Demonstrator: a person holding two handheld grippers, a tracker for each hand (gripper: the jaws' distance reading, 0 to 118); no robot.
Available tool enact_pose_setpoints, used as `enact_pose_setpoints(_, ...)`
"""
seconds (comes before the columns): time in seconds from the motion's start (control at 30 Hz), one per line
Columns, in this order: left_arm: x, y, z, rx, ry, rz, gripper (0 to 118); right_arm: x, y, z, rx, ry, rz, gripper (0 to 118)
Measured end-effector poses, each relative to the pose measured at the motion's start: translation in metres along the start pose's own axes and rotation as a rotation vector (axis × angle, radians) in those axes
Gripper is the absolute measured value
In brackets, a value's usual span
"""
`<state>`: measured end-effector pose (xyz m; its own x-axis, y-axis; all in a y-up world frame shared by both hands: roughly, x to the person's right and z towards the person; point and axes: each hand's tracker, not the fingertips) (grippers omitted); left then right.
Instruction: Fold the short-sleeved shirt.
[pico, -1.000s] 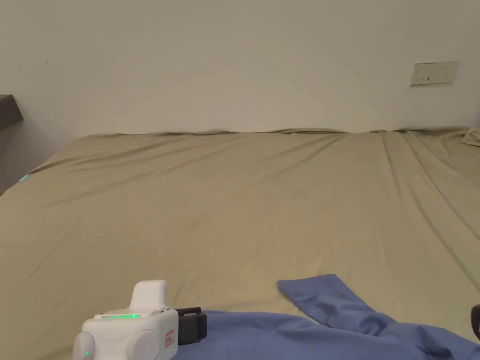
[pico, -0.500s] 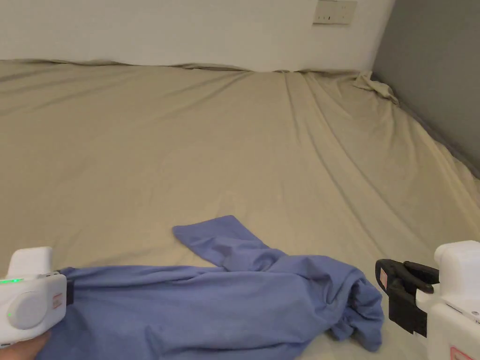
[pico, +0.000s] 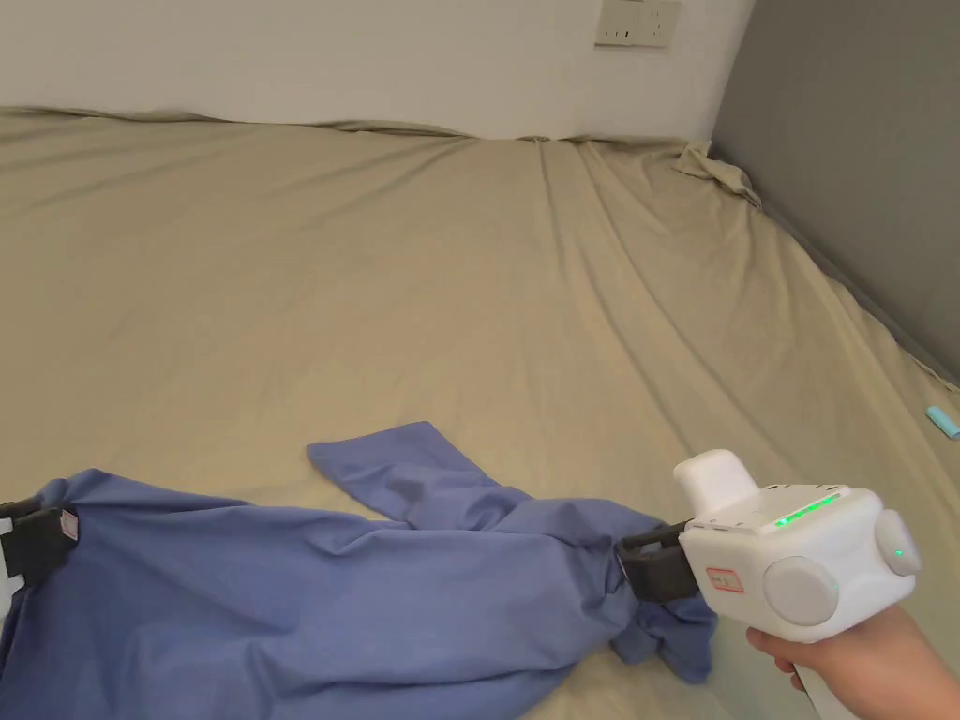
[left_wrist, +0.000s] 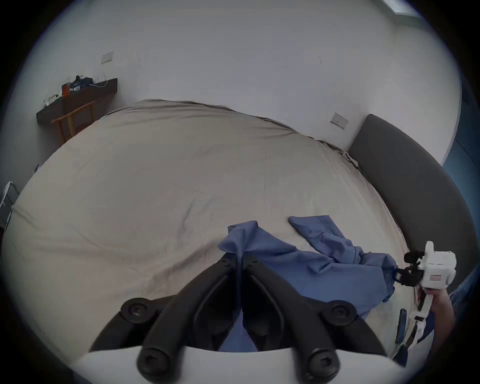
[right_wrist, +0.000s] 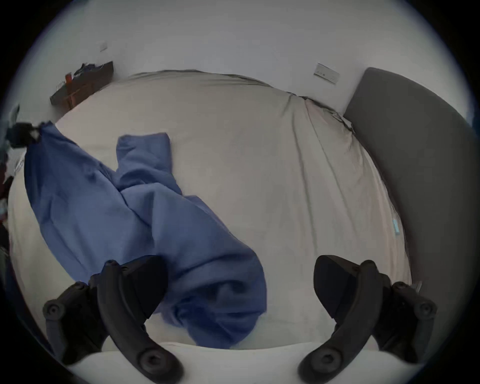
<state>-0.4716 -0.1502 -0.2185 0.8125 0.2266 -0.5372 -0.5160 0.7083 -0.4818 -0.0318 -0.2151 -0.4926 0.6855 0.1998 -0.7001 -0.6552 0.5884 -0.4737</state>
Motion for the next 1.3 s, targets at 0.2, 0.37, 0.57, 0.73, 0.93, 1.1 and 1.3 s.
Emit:
enact_pose_setpoints(0.2,-0.002,-0.005,0.002,-0.001,0.014,0.035,2,-0.022,0.01,-0.001,-0.022,0.056,-0.003,18)
enact_pose_setpoints(0.37,-0.013,-0.002,0.029,0.06,-0.106,0.194,2,-0.009,0.008,0.058,0.126,0.126,-0.114,17)
enact_pose_setpoints(0.57,-0.009,0.069,0.115,0.325,-0.188,0.216,2,-0.005,0.058,0.174,0.374,0.118,-0.038,17)
enact_pose_setpoints(0.73,-0.004,0.144,0.172,0.57,-0.067,0.227,2,0.014,0.136,0.242,0.512,0.048,-0.086,17)
enact_pose_setpoints(0.93,0.016,0.221,0.2,0.672,0.082,0.2,2,0.04,0.234,0.275,0.542,-0.025,-0.162,17)
enact_pose_setpoints(1.1,0.025,0.273,0.192,0.661,0.109,0.206,2,0.07,0.31,0.275,0.478,-0.01,-0.215,17)
enact_pose_setpoints(1.3,0.037,0.304,0.173,0.638,0.135,0.191,2,0.077,0.362,0.264,0.417,-0.058,-0.202,17)
